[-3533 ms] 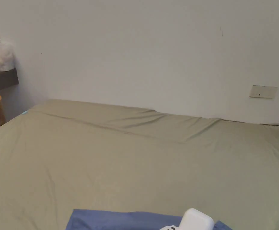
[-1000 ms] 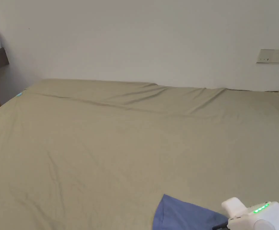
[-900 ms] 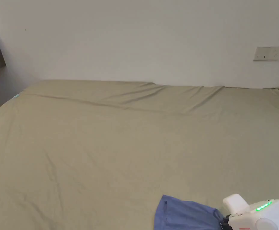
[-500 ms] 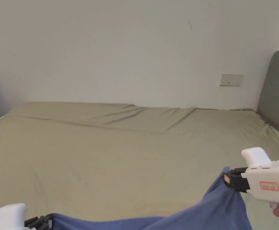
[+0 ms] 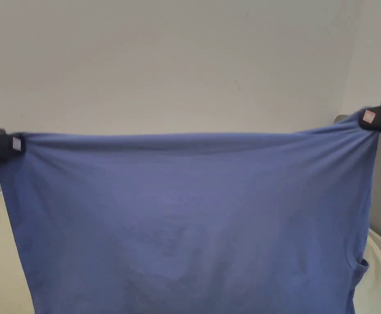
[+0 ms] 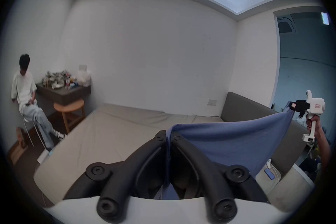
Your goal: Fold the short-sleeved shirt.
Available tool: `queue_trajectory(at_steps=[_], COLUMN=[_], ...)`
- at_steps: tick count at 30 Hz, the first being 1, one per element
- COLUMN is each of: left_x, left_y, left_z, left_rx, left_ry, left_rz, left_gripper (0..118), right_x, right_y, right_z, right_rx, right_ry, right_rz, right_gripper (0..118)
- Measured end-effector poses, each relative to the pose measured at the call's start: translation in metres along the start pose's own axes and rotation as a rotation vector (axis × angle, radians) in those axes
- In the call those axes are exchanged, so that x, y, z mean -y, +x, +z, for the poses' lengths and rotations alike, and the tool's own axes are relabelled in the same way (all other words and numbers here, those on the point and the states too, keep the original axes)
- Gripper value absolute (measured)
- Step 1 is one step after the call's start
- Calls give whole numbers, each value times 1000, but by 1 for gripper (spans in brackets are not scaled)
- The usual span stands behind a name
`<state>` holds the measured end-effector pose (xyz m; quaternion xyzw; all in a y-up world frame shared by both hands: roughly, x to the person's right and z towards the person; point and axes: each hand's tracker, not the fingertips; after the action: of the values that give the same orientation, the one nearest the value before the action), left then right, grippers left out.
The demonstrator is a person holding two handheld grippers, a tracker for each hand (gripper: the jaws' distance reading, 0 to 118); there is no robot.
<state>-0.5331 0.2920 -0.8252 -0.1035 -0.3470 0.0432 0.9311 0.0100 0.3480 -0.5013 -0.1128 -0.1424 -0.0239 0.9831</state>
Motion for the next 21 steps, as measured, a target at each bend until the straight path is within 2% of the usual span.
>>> queue_trajectory(at_steps=[3, 11, 13, 17, 21], left_x=[-31, -78, -89, -104, -123], left_y=[2, -4, -8, -18, -29], left_z=[3, -10, -27, -75, -141], left_rx=[-27, -53, -56, -78, -111], left_ry=[35, 54, 19, -13, -30], left_rz=[-38, -31, -24, 31, 50], left_gripper=[4, 4, 4, 4, 4], right_x=[-24, -67, -75, -91, -112], right_y=[-12, -23, -25, -23, -11], right_z=[3, -23, -38, -78, -137], right_rx=[6, 1, 23, 19, 87], right_ry=[14, 24, 20, 9, -57], right_rz=[19, 42, 100, 83, 142], right_gripper=[8, 8, 8, 8, 8])
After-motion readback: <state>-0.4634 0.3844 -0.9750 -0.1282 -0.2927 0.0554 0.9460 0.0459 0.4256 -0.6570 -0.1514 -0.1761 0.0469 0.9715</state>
